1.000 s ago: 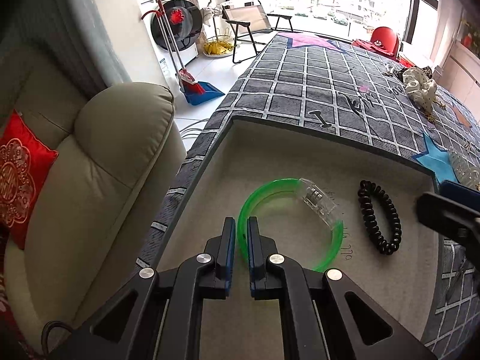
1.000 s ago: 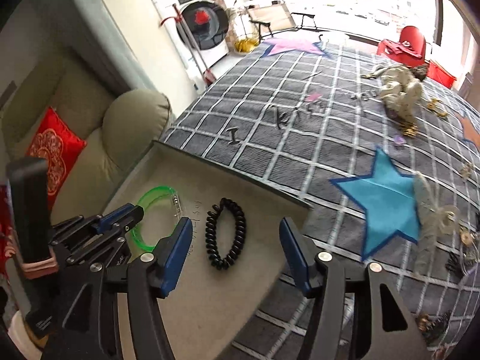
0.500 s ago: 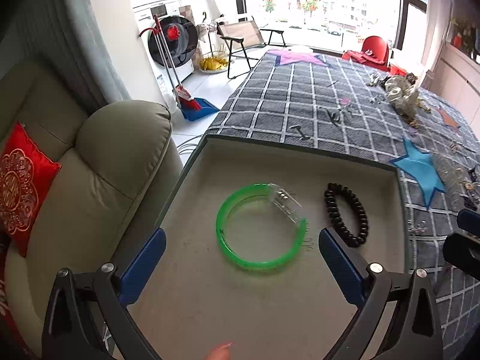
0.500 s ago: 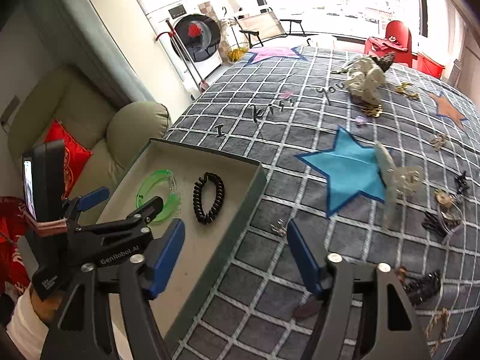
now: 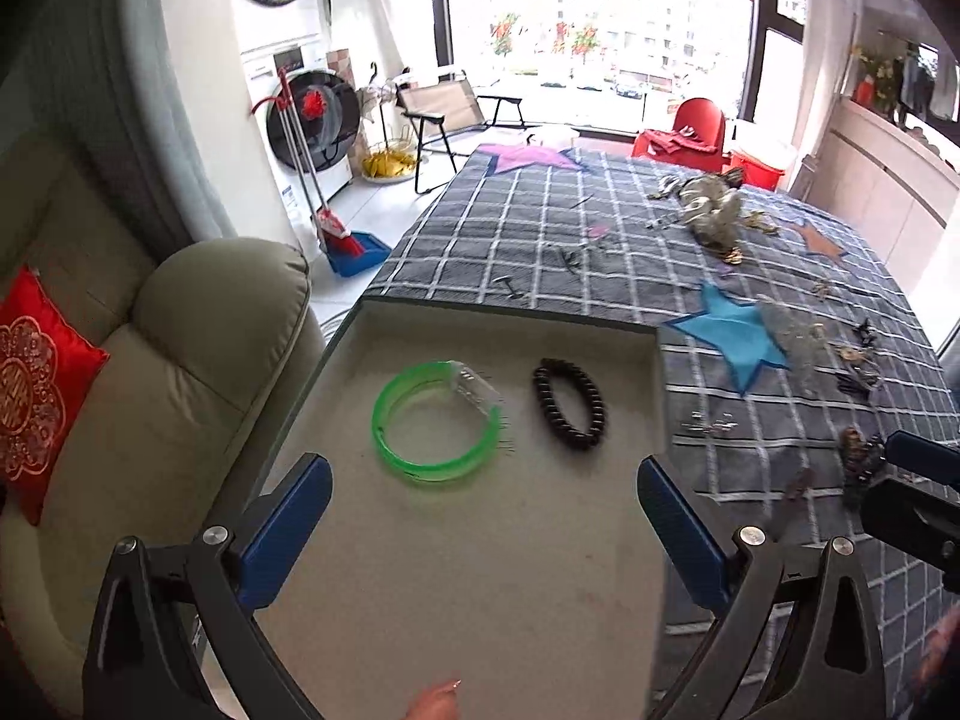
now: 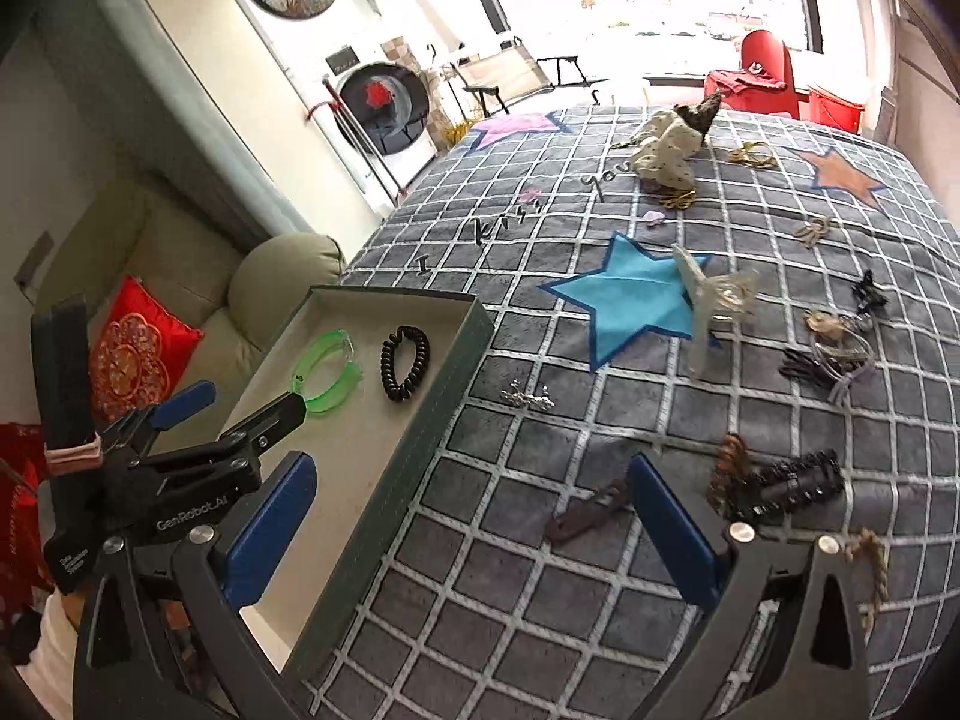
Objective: Organize jewelry
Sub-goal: 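Move both tools away from the tray back over the jewelry on the table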
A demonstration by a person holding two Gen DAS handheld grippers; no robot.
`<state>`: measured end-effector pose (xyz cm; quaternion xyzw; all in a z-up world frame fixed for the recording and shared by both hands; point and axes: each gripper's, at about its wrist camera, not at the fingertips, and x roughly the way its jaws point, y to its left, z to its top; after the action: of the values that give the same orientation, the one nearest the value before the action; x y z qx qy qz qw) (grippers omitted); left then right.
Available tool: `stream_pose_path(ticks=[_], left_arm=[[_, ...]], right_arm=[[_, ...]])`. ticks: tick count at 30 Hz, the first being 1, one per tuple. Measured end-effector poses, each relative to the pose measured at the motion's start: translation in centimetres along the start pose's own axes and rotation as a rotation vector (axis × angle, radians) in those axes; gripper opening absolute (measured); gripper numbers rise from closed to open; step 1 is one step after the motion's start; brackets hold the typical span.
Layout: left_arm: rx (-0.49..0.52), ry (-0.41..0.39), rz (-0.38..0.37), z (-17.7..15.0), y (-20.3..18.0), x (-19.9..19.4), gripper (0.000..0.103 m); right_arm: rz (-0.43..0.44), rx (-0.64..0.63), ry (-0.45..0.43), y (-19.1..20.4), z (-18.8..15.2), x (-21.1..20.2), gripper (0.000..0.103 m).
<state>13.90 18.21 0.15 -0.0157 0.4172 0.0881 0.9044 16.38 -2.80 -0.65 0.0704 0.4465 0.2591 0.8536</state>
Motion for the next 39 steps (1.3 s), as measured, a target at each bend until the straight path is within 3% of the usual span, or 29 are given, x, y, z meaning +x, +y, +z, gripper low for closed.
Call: stream_pose_path(ticks=[10, 21, 32, 39], left_arm=[[0.049, -0.041, -0.01, -1.1, -3.4, -3.3, 0.102], [0.133, -0.023, -0.122, -3.6, -8.9, -5.3, 0.102], [0.163, 0.017, -0.181, -4.7, -13.0, -4.5, 0.102], [0.159, 0.041, -0.212, -2.7, -15.4, -3.2, 0.102]], right_arm=[[-0.06, 0.048, -0.038, -3.0, -2.3, -4.3, 0.103], [-0.16, 0.138, -0.059, -8.9, -5.9, -8.2, 0.103], [-0.264, 0.254, -0.068, -15.4, -9.0, -11.4, 0.103], [-0.314, 0.262, -0.061, -17.3, -8.7, -12.1, 0.103]])
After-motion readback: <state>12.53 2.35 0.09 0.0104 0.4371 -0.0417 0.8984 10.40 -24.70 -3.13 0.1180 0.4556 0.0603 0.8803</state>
